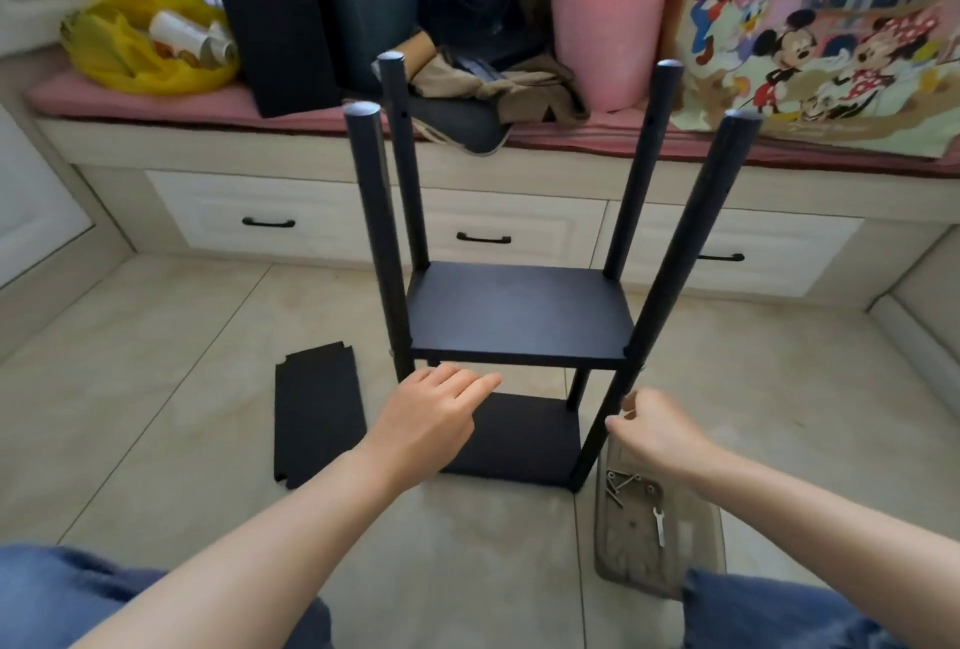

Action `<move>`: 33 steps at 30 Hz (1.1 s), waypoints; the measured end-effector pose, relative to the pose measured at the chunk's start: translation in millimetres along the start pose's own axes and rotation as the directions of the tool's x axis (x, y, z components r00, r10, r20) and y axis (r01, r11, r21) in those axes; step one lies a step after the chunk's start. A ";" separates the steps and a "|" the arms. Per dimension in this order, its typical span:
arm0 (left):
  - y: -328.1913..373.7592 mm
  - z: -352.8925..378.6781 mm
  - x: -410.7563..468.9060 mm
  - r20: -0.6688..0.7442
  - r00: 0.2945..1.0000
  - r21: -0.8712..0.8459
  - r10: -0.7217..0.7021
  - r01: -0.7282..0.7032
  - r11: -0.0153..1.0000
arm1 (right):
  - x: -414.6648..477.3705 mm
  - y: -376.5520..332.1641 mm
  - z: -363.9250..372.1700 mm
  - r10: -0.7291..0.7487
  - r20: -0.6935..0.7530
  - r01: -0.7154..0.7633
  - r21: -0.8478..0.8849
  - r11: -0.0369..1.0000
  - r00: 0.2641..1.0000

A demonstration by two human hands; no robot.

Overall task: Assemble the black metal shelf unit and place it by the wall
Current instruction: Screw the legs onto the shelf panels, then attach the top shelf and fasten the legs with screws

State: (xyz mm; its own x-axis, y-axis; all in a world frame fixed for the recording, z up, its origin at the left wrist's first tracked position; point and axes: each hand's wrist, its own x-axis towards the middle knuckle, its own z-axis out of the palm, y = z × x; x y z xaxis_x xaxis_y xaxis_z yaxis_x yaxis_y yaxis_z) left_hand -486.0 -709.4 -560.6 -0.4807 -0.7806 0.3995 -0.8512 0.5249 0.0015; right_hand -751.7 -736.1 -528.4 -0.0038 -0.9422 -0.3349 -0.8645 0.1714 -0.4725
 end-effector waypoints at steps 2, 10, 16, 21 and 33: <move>-5.6 8.0 -19.6 0.049 0.998 0.014 -0.045 0.044 0.999 | -0.9 -6.6 16.2 -0.037 0.058 0.041 -0.074 0.996 0.998; -44.9 38.6 -97.6 0.562 0.639 0.275 -0.526 0.455 0.847 | 16.7 -57.3 85.3 -0.183 0.237 0.237 -0.222 0.946 0.954; -83.8 57.8 -142.1 0.623 0.422 0.321 -0.659 0.630 0.707 | 36.1 -95.3 155.3 -0.166 0.439 0.312 -0.283 0.907 0.883; -119.0 78.5 -168.1 0.619 0.264 0.253 -0.740 0.824 0.506 | 56.1 -121.4 214.5 -0.151 0.548 0.319 -0.225 0.921 0.823; -179.1 143.4 -189.8 0.642 0.030 -0.119 -0.766 0.991 -0.061 | 128.4 -168.6 314.9 -0.064 0.602 0.189 -0.146 0.971 0.796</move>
State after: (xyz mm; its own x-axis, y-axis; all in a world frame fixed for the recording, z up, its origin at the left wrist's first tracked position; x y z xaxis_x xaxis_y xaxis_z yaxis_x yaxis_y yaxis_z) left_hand -272.6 -703.9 -768.1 0.5017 -0.6436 -0.5779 -0.3995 -0.7650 0.5051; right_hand -448.2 -795.4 -748.5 0.3551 -0.5875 -0.7271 -0.9136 -0.0531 -0.4032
